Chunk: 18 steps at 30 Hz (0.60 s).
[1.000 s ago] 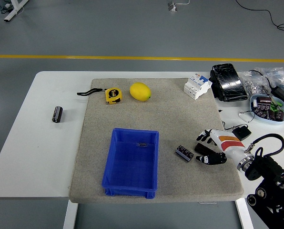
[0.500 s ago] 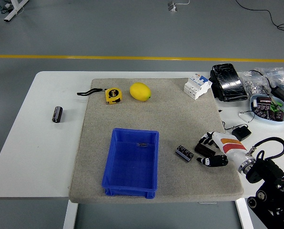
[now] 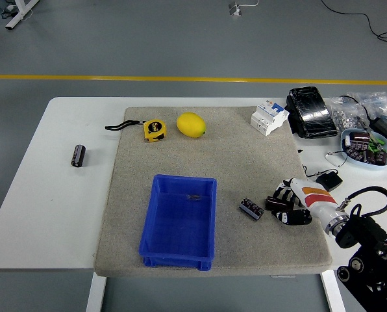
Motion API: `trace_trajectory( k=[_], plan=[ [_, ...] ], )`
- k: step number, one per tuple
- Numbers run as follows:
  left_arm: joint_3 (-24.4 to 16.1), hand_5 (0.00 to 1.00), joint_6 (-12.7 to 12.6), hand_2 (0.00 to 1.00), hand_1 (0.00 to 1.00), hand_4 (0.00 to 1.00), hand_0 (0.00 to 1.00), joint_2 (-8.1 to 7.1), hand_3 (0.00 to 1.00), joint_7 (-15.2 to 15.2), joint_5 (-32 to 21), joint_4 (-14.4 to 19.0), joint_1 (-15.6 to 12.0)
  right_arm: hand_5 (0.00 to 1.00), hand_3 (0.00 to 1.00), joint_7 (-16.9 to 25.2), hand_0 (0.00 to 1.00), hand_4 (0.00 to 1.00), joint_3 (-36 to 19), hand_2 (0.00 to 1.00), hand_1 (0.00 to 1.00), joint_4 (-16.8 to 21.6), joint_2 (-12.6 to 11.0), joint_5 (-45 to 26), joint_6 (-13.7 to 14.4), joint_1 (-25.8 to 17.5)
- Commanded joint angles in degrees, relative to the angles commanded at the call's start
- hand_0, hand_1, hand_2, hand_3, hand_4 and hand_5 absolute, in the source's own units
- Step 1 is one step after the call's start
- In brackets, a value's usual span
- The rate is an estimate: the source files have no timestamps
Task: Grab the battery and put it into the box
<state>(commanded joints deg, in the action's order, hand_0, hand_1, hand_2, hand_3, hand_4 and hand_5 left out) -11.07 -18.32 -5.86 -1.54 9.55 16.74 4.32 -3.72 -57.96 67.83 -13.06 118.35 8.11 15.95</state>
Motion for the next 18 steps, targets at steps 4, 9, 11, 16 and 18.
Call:
trace_trajectory(
  k=[4, 9, 11, 16, 18],
  plan=[
    [0.0, 0.704, 0.0, 0.779, 0.747, 0.707, 0.723, 0.05, 0.689, 0.1, -0.1, 0.0, 0.2, 0.087, 0.435, 0.1, 0.334, 0.786, -0.3, 0.421, 0.367, 0.4, -0.1, -0.4, 0.0, 0.0],
    [0.1, 0.704, 0.0, 0.777, 0.747, 0.707, 0.723, 0.05, 0.69, 0.1, 0.0, -0.1, 0.2, 0.084, 0.435, 0.1, 0.335, 0.785, -1.0, 0.419, 0.364, 1.4, -0.3, -0.7, -0.1, 0.2],
    [0.1, 0.705, 0.0, 0.777, 0.745, 0.706, 0.723, 0.04, 0.69, 0.1, 0.0, -0.1, 0.3, 0.065, 0.434, 0.0, 0.343, 0.782, -1.3, 0.419, 0.364, 1.9, -0.4, -0.6, -0.1, 0.2],
    [0.2, 0.705, 0.0, 0.777, 0.745, 0.706, 0.723, 0.03, 0.69, 0.2, -0.1, -0.1, 0.3, 0.065, 0.434, -0.4, 0.343, 0.782, -1.8, 0.419, 0.364, 4.3, -0.8, 0.1, -0.6, 0.5],
    [0.2, 0.706, 0.0, 0.777, 0.745, 0.707, 0.722, 0.0, 0.69, 0.1, 0.0, -0.1, 0.3, 0.068, 0.436, -0.5, 0.346, 0.771, -1.7, 0.419, 0.366, 5.6, -1.2, 0.3, -1.0, 0.9]
  ],
)
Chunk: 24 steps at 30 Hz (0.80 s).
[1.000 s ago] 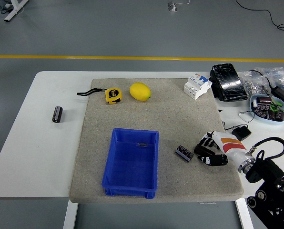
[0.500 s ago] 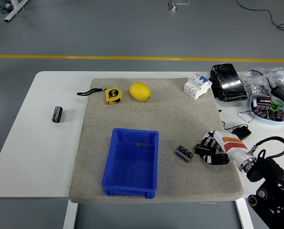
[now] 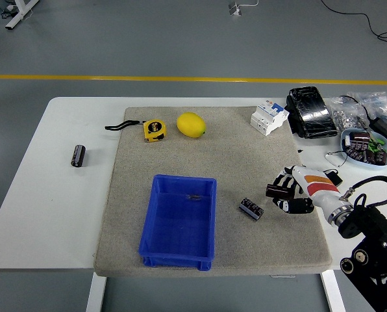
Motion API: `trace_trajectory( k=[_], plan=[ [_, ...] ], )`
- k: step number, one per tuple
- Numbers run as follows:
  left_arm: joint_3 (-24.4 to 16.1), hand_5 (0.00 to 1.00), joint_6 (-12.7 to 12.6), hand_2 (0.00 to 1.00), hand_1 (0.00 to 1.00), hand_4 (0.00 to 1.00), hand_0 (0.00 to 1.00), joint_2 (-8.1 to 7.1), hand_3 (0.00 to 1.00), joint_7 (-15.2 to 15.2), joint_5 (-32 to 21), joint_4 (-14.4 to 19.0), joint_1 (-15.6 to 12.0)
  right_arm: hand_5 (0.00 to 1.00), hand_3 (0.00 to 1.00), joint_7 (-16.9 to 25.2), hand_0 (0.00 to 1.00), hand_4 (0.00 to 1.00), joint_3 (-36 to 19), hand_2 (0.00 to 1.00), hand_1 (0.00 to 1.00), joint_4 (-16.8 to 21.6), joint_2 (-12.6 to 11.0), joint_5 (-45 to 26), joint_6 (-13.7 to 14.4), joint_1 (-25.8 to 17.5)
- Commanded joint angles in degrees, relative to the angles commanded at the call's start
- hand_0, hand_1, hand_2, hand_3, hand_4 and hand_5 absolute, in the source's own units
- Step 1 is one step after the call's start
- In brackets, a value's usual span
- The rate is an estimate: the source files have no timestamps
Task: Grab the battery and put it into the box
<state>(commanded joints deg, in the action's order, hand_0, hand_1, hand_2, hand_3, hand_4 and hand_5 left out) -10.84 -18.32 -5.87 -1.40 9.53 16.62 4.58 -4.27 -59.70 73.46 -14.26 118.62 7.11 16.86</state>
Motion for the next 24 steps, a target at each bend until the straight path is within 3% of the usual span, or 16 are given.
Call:
trace_trajectory(
  k=[6, 13, 24],
  plan=[
    [0.2, 0.705, 0.0, 0.776, 0.744, 0.707, 0.723, -0.15, 0.69, 0.1, -0.1, 0.0, 0.0, 0.072, 0.438, -0.7, 0.345, 0.773, 1.4, 0.421, 0.368, 5.2, -1.2, 0.3, -1.4, 1.6],
    [0.1, 0.703, 0.0, 0.774, 0.742, 0.707, 0.723, -0.3, 0.691, -0.1, 0.4, 0.0, -0.1, 0.082, 0.439, -1.6, 0.351, 0.777, 6.8, 0.423, 0.37, 11.0, -1.8, -0.6, -3.9, 5.0],
    [0.3, 0.702, -0.2, 0.769, 0.739, 0.706, 0.722, -0.43, 0.689, 0.0, 0.3, 0.0, -0.1, 0.103, 0.449, -1.6, 0.368, 0.769, 16.9, 0.437, 0.385, 15.6, -0.6, -3.3, -5.9, 8.1]
  ],
)
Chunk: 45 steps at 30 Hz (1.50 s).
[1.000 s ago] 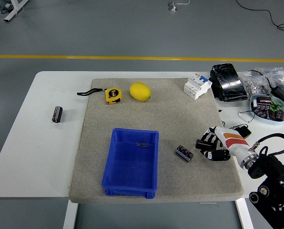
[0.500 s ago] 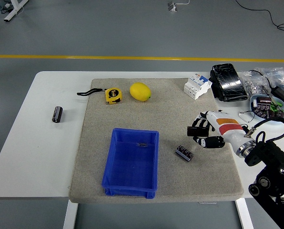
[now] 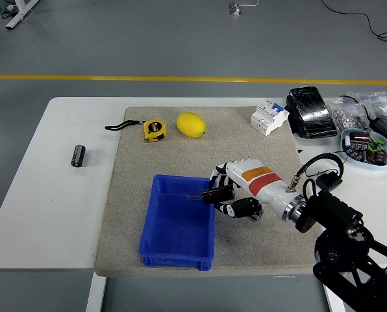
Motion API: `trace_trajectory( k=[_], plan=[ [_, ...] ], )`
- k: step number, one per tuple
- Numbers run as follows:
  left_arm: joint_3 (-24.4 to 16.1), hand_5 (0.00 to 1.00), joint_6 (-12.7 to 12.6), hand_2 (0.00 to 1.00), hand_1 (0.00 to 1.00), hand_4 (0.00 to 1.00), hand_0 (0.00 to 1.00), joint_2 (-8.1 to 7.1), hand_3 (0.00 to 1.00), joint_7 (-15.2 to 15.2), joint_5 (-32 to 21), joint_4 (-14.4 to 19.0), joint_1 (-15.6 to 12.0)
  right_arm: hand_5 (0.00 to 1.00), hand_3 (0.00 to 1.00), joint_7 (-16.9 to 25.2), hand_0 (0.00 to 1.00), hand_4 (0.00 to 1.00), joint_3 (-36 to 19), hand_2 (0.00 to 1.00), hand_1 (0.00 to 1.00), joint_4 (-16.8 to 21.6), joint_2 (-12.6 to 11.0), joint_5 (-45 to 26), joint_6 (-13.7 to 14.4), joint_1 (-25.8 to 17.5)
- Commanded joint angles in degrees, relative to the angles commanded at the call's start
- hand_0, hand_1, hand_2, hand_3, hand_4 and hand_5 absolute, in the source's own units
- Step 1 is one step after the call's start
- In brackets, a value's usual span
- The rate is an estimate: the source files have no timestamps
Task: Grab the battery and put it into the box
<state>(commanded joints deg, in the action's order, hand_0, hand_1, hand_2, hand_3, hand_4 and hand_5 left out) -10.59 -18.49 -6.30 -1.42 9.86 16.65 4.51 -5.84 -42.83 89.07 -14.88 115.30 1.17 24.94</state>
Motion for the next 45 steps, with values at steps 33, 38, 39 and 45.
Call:
trace_trajectory(
  k=[33, 38, 39, 45],
  plan=[
    [-1.4, 0.694, -0.5, 0.752, 0.721, 0.706, 0.717, -0.49, 0.685, -0.8, 2.3, 0.0, -0.2, 0.235, 0.635, 0.8, 0.553, 0.901, 10.1, 0.708, 0.631, -1.1, 1.9, -0.6, 0.1, 4.4],
    [-1.2, 0.694, -0.6, 0.749, 0.72, 0.706, 0.716, -0.47, 0.686, -0.7, 2.0, 0.0, -0.1, 0.242, 0.65, 0.9, 0.557, 0.908, 10.1, 0.711, 0.633, -1.4, 2.0, -0.7, 0.3, 4.4],
    [-1.1, 0.694, -0.6, 0.749, 0.72, 0.706, 0.716, -0.47, 0.686, -0.7, 1.9, 0.0, -0.1, 0.242, 0.65, 0.9, 0.557, 0.908, 10.0, 0.711, 0.633, -1.4, 2.0, -0.7, 0.4, 4.4],
    [-1.0, 0.695, -0.6, 0.747, 0.718, 0.707, 0.713, -0.44, 0.684, -0.7, 1.9, 0.0, 0.0, 0.248, 0.655, 1.1, 0.557, 0.909, 8.1, 0.71, 0.634, -1.9, 1.9, -0.5, 0.8, 4.5]
  ],
)
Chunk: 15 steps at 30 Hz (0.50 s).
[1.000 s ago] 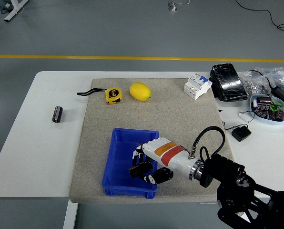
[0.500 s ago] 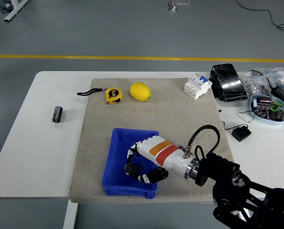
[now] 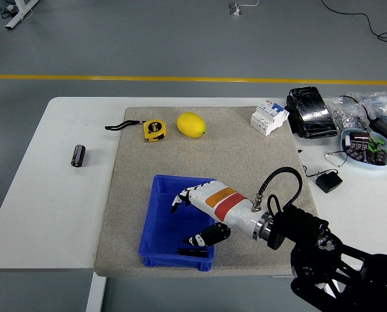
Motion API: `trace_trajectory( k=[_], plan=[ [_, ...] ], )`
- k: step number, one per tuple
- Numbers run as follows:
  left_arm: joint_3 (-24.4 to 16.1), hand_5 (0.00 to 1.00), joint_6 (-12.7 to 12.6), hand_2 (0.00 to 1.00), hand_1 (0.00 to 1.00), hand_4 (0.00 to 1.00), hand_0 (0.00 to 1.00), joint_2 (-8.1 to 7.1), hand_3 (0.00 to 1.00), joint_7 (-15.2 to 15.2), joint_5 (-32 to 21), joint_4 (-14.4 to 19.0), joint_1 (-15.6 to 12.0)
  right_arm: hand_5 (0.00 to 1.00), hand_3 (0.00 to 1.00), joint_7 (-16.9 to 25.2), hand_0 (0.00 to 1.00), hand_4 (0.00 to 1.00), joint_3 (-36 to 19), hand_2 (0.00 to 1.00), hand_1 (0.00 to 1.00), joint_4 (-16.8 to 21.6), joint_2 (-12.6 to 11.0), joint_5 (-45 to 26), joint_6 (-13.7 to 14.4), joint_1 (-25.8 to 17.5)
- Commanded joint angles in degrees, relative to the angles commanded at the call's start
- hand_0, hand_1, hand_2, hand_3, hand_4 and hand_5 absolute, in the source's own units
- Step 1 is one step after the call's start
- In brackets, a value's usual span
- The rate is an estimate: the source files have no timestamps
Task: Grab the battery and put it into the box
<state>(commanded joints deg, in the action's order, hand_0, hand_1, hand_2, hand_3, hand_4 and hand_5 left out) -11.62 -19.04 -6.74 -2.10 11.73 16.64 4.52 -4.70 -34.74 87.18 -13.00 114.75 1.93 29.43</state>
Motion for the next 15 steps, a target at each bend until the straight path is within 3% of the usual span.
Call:
trace_trajectory(
  k=[6, 15],
  plan=[
    [0.0, 0.693, 0.0, 0.746, 0.716, 0.706, 0.713, 0.02, 0.684, 0.0, 0.0, 0.0, 0.1, 0.254, 0.663, 0.3, 0.552, 0.925, -4.8, 0.709, 0.633, -1.2, -0.8, 1.0, 0.4, 1.0],
    [0.2, 0.693, 0.0, 0.745, 0.715, 0.706, 0.712, 0.13, 0.686, 0.1, -0.6, 0.0, 0.1, 0.265, 0.66, 1.4, 0.552, 0.937, -8.8, 0.702, 0.622, -7.7, -6.0, 6.8, 0.2, 1.8]
  ],
)
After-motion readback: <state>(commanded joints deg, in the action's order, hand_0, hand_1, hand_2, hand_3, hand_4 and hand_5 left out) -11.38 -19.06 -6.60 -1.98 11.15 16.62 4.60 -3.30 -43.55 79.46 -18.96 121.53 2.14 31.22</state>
